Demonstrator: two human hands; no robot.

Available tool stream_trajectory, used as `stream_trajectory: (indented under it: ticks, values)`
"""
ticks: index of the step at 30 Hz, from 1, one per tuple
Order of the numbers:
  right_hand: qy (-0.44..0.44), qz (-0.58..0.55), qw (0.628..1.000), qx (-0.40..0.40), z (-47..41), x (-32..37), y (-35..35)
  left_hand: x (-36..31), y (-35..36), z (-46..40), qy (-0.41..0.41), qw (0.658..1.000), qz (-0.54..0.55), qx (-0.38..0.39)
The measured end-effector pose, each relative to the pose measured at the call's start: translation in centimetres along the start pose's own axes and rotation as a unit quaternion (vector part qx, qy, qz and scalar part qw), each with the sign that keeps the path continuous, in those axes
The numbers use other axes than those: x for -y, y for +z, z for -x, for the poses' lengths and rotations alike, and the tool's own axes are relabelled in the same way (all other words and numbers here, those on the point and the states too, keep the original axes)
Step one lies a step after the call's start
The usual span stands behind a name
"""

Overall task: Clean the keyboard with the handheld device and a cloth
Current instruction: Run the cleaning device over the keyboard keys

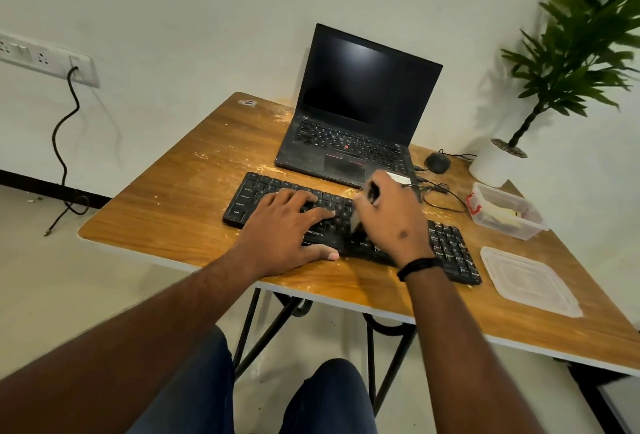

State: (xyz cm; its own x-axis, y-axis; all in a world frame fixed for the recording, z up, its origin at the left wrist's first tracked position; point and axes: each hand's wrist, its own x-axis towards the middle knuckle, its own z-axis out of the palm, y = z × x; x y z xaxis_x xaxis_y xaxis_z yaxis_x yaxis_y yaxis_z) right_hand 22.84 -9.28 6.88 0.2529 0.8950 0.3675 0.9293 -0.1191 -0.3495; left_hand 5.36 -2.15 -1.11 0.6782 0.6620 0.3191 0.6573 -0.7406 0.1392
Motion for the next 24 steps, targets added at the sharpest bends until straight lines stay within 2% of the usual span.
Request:
stream_trajectory:
  ticks: [3,5,9,12,16,20,22,24]
  values:
    - [-0.009,-0.086,0.996,-0.007,-0.1,0.4,0.3,0.0,0.0,0.1,0.000,1.000,0.005,-0.007]
    - [0.014,-0.093,0.996,0.004,-0.2,-0.7,-0.2,0.0,0.0,0.1,0.000,1.000,0.005,-0.007]
    - [0.122,0.076,0.990,-0.005,-0.2,-3.4,-2.2,0.0,0.0,0.0,-0.001,1.000,0.001,-0.002]
    - [0.123,0.158,0.979,-0.031,-0.2,-3.2,-2.7,0.1,0.1,0.0,-0.001,1.000,-0.002,-0.002]
    - [0.056,0.029,0.998,-0.001,-0.3,-0.9,-0.7,-0.1,0.0,0.0,-0.001,1.000,-0.001,-0.006]
    - [0.018,-0.111,0.994,-0.004,-0.3,0.1,0.4,-0.2,-0.2,0.1,-0.003,1.000,0.002,-0.009]
    - [0.037,-0.110,0.993,-0.004,-0.3,-1.1,0.0,-0.1,-0.2,0.1,-0.003,1.000,0.004,-0.007]
    - [0.082,-0.044,0.995,-0.024,-0.4,-2.8,-0.7,-0.1,-0.2,0.2,-0.003,1.000,0.004,-0.005]
